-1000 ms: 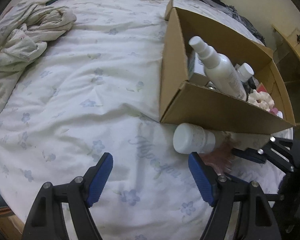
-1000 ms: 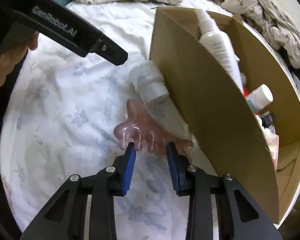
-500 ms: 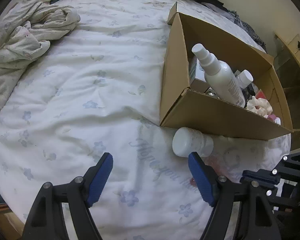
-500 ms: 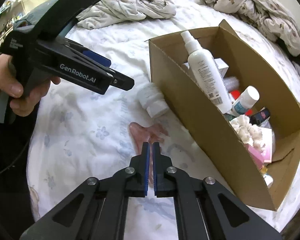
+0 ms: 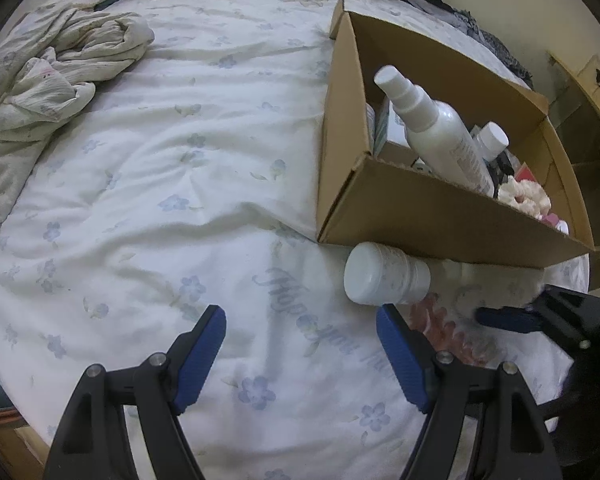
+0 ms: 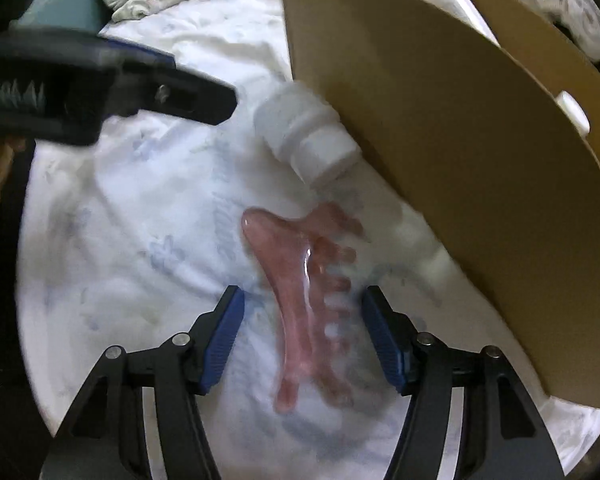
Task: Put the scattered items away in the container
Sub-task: 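Lift the pink comb with the right while the left grasps the white pill bottle, then lower the comb and white pill bottle into the box and open both tools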
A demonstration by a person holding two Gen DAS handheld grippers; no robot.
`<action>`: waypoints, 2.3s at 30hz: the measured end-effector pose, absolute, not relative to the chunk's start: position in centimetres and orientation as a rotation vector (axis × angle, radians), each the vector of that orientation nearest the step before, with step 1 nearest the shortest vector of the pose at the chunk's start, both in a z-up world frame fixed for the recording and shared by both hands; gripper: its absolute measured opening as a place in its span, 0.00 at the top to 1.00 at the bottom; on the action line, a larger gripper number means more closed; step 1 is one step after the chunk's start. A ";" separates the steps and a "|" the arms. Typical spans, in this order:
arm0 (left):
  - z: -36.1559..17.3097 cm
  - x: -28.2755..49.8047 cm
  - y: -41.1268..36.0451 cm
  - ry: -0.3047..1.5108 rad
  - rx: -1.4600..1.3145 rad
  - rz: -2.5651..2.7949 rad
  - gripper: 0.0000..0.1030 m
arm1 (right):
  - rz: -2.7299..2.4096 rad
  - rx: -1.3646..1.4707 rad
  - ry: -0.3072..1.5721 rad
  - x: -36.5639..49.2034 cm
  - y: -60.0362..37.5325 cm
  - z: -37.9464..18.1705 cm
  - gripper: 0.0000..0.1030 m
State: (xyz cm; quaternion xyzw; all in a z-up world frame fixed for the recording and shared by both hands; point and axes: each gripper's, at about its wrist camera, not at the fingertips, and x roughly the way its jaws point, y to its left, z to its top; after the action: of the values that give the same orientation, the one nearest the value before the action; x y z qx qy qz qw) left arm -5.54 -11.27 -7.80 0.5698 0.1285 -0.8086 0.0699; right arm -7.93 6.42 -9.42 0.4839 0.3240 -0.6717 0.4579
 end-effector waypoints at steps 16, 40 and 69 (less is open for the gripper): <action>-6.7 -5.4 -9.0 0.250 1.654 -2.535 0.24 | -1.800 1.150 0.526 -11.3 14.2 2.0 0.62; -8.9 -8.8 -1.5 0.008 1.748 -2.322 0.51 | -2.023 0.986 0.079 -14.2 15.6 7.5 0.62; -0.5 -20.5 -2.1 0.036 1.562 -2.541 0.51 | -2.105 1.401 -0.033 -23.0 14.6 -3.1 0.62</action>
State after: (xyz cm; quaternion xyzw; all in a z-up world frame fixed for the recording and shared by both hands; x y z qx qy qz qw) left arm -20.51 -2.14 -0.50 0.5219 0.0119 -0.8492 0.0792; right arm -22.96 14.55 -3.05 0.5282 -0.0126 -0.7936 0.3017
